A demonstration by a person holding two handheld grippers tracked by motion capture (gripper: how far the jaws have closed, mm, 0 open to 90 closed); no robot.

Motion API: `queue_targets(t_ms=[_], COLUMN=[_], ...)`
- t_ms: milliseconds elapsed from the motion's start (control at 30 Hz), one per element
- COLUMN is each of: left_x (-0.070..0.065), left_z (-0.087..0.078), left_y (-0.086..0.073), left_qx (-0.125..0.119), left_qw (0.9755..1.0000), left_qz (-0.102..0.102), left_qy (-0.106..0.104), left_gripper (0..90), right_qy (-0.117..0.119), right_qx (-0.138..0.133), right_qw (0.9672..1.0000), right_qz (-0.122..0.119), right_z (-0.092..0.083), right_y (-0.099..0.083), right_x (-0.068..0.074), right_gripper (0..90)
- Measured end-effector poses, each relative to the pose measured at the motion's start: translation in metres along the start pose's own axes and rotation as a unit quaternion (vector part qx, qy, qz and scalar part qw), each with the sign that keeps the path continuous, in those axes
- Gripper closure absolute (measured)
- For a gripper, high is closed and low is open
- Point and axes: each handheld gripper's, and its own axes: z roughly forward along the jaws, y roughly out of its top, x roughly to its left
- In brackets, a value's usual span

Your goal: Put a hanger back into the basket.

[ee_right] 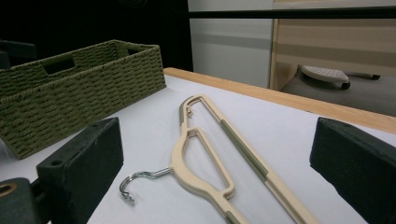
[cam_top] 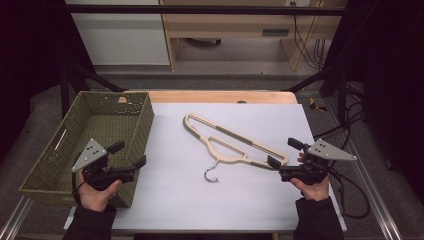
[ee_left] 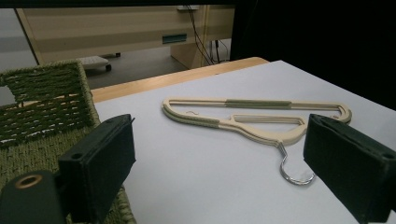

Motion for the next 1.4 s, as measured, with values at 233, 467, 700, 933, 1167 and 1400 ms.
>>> queue_targets(t_ms=[233, 467, 700, 933, 1167, 1400], left_x=[-0.01, -0.026, -0.047, -0.063, -0.08, -0.089], left_z=[0.009, 0.027, 0.054, 0.077, 0.108, 0.136], left_y=[0.0, 0.0, 0.001, -0.002, -0.004, -0.011], left_qx=[0.006, 0.024, 0.054, 0.071, 0.085, 0.107], left_qw=[1.0, 0.9995, 0.9978, 0.9962, 0.9944, 0.9919], left_qz=[0.004, 0.014, 0.023, 0.027, 0.028, 0.022], left_qy=[-0.005, -0.017, -0.031, -0.044, -0.057, -0.065], left_gripper=[10.2, 12.0, 12.8, 14.0, 16.8, 20.1], right_qy=[-0.004, 0.003, 0.006, 0.007, 0.008, 0.01], right_qx=[0.004, 0.009, 0.012, 0.012, 0.013, 0.019], right_qw=[1.0, 1.0, 0.9999, 0.9999, 0.9999, 0.9998], right_qz=[0.001, -0.001, -0.001, -0.002, -0.004, -0.004], right_z=[0.001, 0.007, 0.008, 0.009, 0.01, 0.013], right_y=[-0.001, -0.002, -0.002, -0.002, -0.003, -0.004], right_x=[-0.001, 0.003, 0.005, 0.006, 0.006, 0.007], right_gripper=[3.6, 3.9, 4.4, 4.6, 4.7, 4.8])
